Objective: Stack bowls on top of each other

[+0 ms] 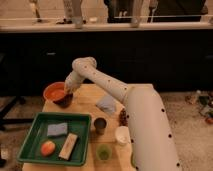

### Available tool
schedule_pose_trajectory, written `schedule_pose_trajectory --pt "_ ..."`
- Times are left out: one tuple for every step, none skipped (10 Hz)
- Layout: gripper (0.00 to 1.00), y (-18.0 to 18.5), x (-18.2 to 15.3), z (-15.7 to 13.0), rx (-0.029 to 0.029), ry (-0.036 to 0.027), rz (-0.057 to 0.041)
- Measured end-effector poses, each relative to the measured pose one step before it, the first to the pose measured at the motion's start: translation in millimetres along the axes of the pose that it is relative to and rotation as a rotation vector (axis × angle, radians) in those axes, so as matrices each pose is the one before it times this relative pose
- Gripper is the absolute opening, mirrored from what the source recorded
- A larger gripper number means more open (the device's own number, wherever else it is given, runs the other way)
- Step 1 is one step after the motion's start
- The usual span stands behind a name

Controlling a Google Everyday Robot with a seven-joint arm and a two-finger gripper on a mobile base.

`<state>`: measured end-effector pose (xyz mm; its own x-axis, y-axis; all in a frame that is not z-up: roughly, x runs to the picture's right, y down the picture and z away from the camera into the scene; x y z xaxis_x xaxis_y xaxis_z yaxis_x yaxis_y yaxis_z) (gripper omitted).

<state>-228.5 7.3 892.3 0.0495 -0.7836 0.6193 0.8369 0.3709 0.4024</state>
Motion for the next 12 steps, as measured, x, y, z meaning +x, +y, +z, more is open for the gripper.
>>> schedule_pose_trajectory --pt "0.0 2.49 0.78 -1.69 0.00083 0.00092 0.00348" --pt "0.0 1.87 0.66 -1.01 0.0008 0.00021 0.00272" --pt "0.0 2.23 0.77 -0.4 0.00052 -0.00107 0.00352" --pt "0.0 0.9 0.27 0.22 -0.00048 -0.00074 0.00124" --pt "0.0 1.84 0.68 0.31 0.00005 -0.00044 0.00338" --pt "0.0 3.7 1.0 1.19 0.00125 -0.00221 0.0072" --pt "0.0 2.96 0.66 0.95 0.00036 -0.00241 0.00383" --pt "0.02 3.66 0.82 1.17 0.00162 -0.00563 0.00501" --pt "0.02 1.59 0.86 -0.79 0.00112 -0.00181 0.00304" --pt "0.02 0.15 -0.03 -0.06 -0.00014 -0.00016 -0.00039" --pt "0.02 -0.86 -0.35 0.46 0.0002 -0.00076 -0.00126" --pt "0.02 0.15 -0.04 0.17 -0.00019 -0.00017 0.00017"
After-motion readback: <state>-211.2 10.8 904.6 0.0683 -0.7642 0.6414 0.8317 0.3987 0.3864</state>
